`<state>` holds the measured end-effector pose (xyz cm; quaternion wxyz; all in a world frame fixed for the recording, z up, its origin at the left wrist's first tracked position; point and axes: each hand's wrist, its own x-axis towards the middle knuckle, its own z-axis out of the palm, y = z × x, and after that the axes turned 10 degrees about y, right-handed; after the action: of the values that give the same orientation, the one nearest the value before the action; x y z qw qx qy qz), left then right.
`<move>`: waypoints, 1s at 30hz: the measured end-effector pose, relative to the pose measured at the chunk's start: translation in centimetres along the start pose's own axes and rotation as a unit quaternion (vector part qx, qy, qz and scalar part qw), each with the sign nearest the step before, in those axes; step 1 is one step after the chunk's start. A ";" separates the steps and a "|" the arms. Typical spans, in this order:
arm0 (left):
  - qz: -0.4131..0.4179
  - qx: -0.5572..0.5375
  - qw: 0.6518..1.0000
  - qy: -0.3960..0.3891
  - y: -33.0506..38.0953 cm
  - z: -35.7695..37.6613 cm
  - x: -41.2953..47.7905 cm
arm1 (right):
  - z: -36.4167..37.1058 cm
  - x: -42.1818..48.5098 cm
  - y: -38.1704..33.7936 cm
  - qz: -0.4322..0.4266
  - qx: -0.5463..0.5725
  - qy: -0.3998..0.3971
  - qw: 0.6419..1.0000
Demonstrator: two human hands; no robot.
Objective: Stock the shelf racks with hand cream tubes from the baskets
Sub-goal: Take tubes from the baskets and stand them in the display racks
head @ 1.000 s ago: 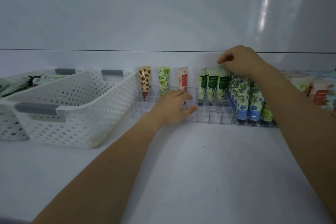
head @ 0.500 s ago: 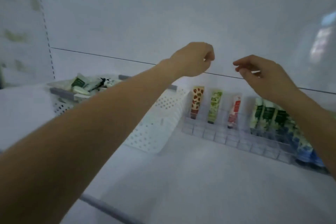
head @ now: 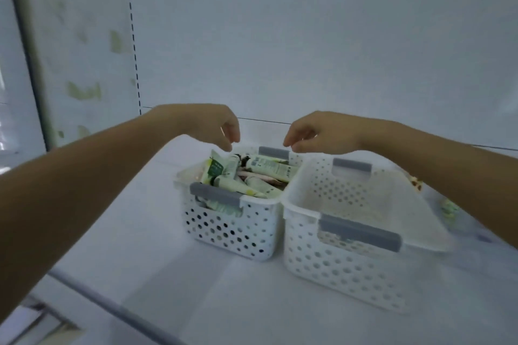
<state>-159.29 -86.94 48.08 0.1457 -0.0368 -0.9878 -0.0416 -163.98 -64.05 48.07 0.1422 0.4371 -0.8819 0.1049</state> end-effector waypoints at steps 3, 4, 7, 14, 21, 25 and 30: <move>-0.006 0.037 0.997 -0.068 -1.7 0.9 1.0 | 2.2 2.2 -0.7 0.026 -0.032 -0.044 0.998; -0.012 0.046 0.994 -0.098 -2.1 1.2 1.4 | 2.9 2.8 -0.8 0.040 -0.038 -0.060 0.997; -0.023 0.031 0.987 -0.153 -3.0 1.4 2.5 | 4.5 4.2 -0.9 0.090 -0.046 -0.117 0.988; 0.011 -0.043 0.985 -0.164 -4.6 1.3 2.9 | 7.2 6.1 -1.1 0.156 -0.112 -0.169 0.967; -0.001 -0.152 0.975 -0.164 -4.9 1.2 2.6 | 6.1 6.7 -0.7 0.166 -0.046 -0.154 0.973; -0.014 -0.189 0.966 -0.174 -4.8 0.4 2.6 | 3.7 6.2 -0.4 0.183 0.118 -0.075 0.973; -0.037 -0.344 0.930 -0.122 -4.9 -1.7 2.8 | 0.6 4.5 0.9 0.211 0.291 0.050 0.932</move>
<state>-161.90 -91.75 50.12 0.0006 -0.0527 -0.9235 -0.3799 -167.39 -67.02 48.96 0.0278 0.2571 -0.8766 0.4060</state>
